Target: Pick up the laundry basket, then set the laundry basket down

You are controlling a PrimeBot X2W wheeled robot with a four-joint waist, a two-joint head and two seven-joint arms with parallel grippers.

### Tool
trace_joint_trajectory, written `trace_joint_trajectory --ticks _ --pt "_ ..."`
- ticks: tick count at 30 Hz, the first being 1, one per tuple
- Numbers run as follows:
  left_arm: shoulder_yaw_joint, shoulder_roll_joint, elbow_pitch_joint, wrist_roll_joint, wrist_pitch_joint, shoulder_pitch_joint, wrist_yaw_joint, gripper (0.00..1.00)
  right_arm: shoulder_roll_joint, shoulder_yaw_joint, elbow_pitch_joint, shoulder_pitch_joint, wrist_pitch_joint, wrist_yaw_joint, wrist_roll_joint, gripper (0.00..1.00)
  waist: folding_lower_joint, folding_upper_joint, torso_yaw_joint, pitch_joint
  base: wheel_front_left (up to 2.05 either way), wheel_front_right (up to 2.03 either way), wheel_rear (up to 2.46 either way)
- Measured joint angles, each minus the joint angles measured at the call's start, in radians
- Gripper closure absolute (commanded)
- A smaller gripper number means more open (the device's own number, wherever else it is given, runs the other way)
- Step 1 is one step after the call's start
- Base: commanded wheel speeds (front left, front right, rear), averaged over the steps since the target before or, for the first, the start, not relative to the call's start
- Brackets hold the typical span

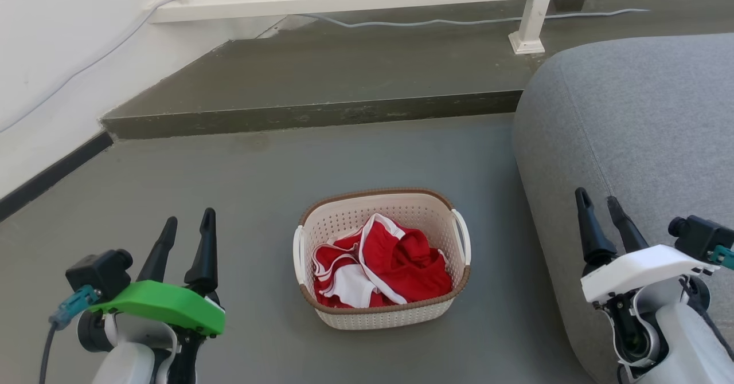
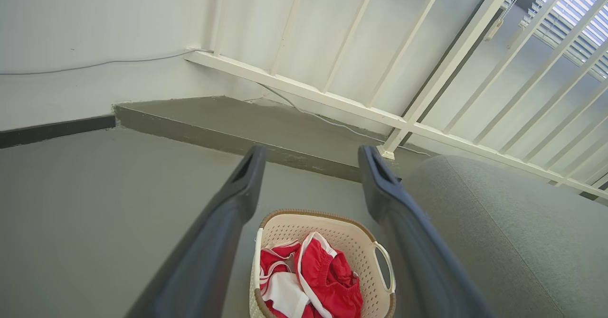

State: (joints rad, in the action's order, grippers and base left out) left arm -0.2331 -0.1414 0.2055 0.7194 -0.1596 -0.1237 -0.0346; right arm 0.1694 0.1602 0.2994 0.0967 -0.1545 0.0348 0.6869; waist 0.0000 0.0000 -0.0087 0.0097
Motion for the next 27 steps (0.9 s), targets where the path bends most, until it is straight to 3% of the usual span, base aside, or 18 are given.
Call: trace_joint_trajectory --ticks 27 --pt "-0.092 -0.001 0.016 -0.323 -0.089 0.000 0.067 0.00 0.021 0.087 0.063 0.020 -0.093 -0.037 -0.344 0.00 0.0000 0.0000 -0.002 0.011 0.00 0.00 0.00"
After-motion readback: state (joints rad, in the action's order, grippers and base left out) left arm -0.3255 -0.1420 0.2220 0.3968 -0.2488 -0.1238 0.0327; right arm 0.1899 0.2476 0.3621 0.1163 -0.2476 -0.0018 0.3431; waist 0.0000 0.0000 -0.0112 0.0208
